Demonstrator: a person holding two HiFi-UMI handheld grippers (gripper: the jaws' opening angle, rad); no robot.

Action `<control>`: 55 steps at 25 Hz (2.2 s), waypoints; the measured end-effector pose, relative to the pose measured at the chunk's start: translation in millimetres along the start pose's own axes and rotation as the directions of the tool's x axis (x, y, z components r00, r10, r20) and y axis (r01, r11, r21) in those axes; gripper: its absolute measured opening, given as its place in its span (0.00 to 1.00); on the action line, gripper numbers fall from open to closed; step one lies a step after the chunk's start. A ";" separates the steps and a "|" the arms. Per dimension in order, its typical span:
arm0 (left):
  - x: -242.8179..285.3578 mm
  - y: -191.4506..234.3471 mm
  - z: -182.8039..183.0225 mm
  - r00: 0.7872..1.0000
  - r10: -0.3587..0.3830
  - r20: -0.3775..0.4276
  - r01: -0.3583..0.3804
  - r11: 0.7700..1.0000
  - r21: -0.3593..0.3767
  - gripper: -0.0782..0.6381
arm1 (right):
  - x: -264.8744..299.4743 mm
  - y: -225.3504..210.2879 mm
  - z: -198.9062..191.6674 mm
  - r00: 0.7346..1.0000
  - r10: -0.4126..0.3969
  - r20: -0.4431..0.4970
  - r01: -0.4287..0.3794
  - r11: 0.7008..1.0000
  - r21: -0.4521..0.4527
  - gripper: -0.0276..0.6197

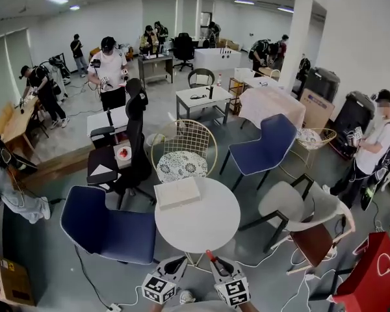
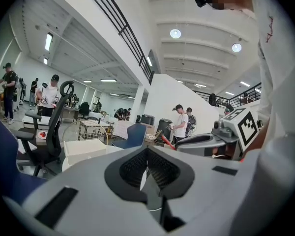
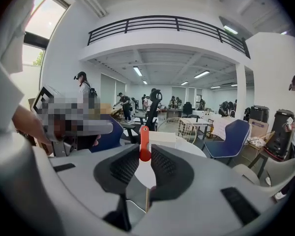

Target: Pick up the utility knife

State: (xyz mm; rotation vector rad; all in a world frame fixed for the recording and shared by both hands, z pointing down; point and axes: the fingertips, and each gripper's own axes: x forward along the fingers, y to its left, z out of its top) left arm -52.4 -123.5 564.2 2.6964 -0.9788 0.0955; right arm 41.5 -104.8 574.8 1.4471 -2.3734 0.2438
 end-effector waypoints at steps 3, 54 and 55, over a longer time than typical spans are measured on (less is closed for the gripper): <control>-3.7 -12.9 -2.3 1.000 0.004 0.006 -0.004 1.000 -0.001 0.13 | -11.2 3.4 -0.7 1.000 0.003 0.017 -0.003 1.000 0.000 0.17; -109.6 -274.5 -84.5 0.999 0.024 0.031 -0.026 0.999 0.037 0.13 | -254.5 84.8 -86.3 0.987 0.066 0.148 -0.066 0.998 -0.005 0.17; -109.9 -276.2 -84.4 0.999 0.023 0.030 -0.024 0.999 0.039 0.13 | -256.0 84.8 -86.9 0.987 0.067 0.149 -0.067 0.998 -0.004 0.17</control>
